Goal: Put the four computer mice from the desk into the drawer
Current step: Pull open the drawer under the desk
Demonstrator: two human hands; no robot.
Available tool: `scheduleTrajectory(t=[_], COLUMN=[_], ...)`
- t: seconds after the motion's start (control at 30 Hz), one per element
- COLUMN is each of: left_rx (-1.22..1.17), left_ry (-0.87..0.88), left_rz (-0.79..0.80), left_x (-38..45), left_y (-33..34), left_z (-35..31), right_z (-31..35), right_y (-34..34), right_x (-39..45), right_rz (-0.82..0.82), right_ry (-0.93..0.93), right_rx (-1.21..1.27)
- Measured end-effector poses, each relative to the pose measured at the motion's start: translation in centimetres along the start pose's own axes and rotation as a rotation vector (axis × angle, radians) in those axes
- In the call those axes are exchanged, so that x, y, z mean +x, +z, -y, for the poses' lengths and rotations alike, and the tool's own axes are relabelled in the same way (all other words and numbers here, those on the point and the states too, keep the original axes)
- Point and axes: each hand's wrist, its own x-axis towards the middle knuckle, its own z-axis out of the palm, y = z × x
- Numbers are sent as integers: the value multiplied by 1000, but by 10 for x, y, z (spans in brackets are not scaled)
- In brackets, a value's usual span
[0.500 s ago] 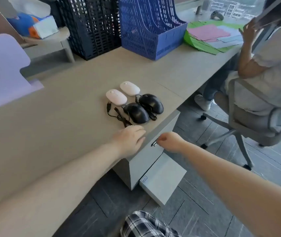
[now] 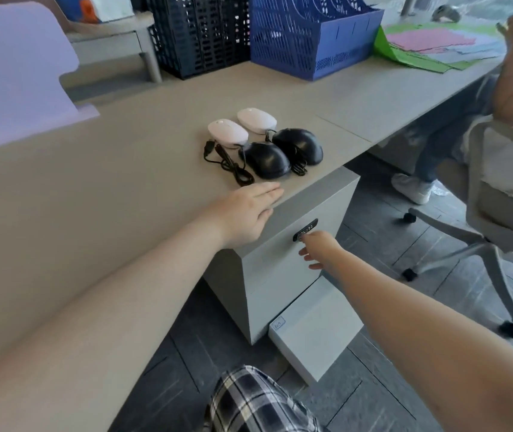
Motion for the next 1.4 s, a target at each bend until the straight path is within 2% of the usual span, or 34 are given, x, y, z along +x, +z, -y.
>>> scheduleTrajectory(t=[0.1,0.17,0.27,0.37,0.47,0.53,0.6,0.63,0.7,0.77,0.8,0.87,0.93,1.07,1.4], left_rx=[28,25,15,15,29,33,38,40,52,63,68,85,112,198,302], left_ry=[-12,-16,-18,-14,-14,-20,-11,-7,-6,-12,-19,-28,-33,-57,-204], left_rz=[9,8,6,3,9,8,4,1,0,7,16,30,50,92,155], left_x=[2,3,3,2,2,2,2,2,2,1,0,-1,-2,-6,-13], left_y=[-1,-2,-3,-2,0,0,1,1,1,1,1,-1,-2,-2,1], left_z=[1,1,-1,-2,0,0,1,2,2,0,0,-3,-7,-13,-31], right_z=[4,6,6,3,-2,-3,-6,-8,-12,-8,-3,5,7,3,-37], right_y=[4,5,5,6,4,-1,-9,-12,-20,-28,-30,-29,-27,-31,-70], right_x=[6,9,6,2,5,5,0,-2,-1,-11,-13,-17,-19,-23,-60], right_rz=[-11,-38,-37,40,-59,-67,-36,-73,-342,-582,-618,-473,-299,-315,-331], right_ry=[105,116,110,46,-8,57,132,116,4,-196,-318,-467,-368,-379,-289], right_rx=[252,313,309,217,228,248,168,53,-30,-23,-96,-300,-467,-705,-892])
